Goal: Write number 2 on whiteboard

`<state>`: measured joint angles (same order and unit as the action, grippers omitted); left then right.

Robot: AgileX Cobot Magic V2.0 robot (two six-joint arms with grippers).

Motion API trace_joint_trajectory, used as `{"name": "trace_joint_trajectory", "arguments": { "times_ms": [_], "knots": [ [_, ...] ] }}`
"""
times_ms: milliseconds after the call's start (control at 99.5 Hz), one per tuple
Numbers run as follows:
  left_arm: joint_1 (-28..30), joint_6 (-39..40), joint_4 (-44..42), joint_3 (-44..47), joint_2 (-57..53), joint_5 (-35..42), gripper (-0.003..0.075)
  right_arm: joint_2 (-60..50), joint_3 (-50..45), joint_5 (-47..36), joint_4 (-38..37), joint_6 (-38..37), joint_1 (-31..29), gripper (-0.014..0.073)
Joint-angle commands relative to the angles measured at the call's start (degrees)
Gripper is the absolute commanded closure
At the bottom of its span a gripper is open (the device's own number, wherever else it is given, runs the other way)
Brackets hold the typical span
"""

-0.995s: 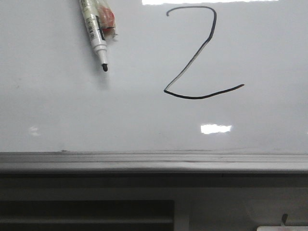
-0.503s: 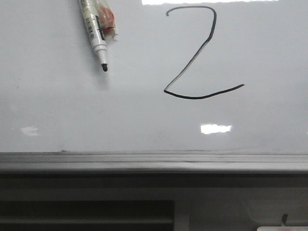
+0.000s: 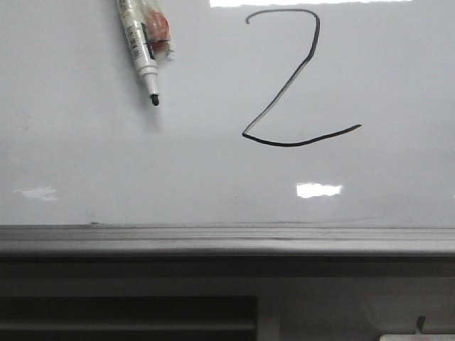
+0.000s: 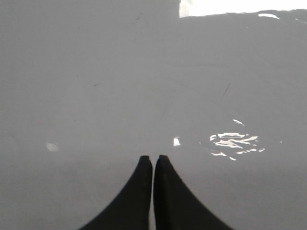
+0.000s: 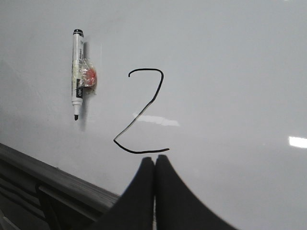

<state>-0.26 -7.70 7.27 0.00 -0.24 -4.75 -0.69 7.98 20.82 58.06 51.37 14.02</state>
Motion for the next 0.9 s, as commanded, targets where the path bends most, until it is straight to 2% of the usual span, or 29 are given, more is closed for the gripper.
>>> {"name": "trace_joint_trajectory", "arguments": {
  "times_ms": [0,543,653,704,734,754,834,895],
  "knots": [
    [-0.2,0.6,0.5,0.8,-1.6,4.2,0.0740,-0.2,1.5,-2.8,1.6,0.5,-0.3,0.0662],
    [-0.2,0.6,0.5,0.8,-1.6,4.2,0.0740,-0.2,1.5,-2.9,1.6,0.5,-0.3,0.0662],
    [-0.2,0.6,0.5,0.8,-1.6,4.2,0.0740,-0.2,1.1,-7.5,0.3,0.5,-0.3,0.0662],
    [-0.2,0.6,0.5,0.8,-1.6,4.2,0.0740,-0.2,0.4,-10.8,-3.1,-0.3,-0.3,0.0662],
    [-0.2,0.6,0.5,0.8,-1.6,4.2,0.0740,-0.2,0.3,-12.5,-8.1,-3.1,-0.6,0.0662],
    [-0.2,0.6,0.5,0.8,-1.6,4.2,0.0741,-0.2,0.0,-13.6,-10.9,-6.1,-0.9,0.0662],
    [-0.2,0.6,0.5,0.8,-1.6,4.2,0.0740,-0.2,-0.5,-16.5,-30.2,-21.8,-2.4,0.0662],
    [-0.2,0.6,0.5,0.8,-1.6,4.2,0.0740,-0.2,-1.2,-17.2,-39.5,-28.7,-4.4,0.0662]
  ]
}}
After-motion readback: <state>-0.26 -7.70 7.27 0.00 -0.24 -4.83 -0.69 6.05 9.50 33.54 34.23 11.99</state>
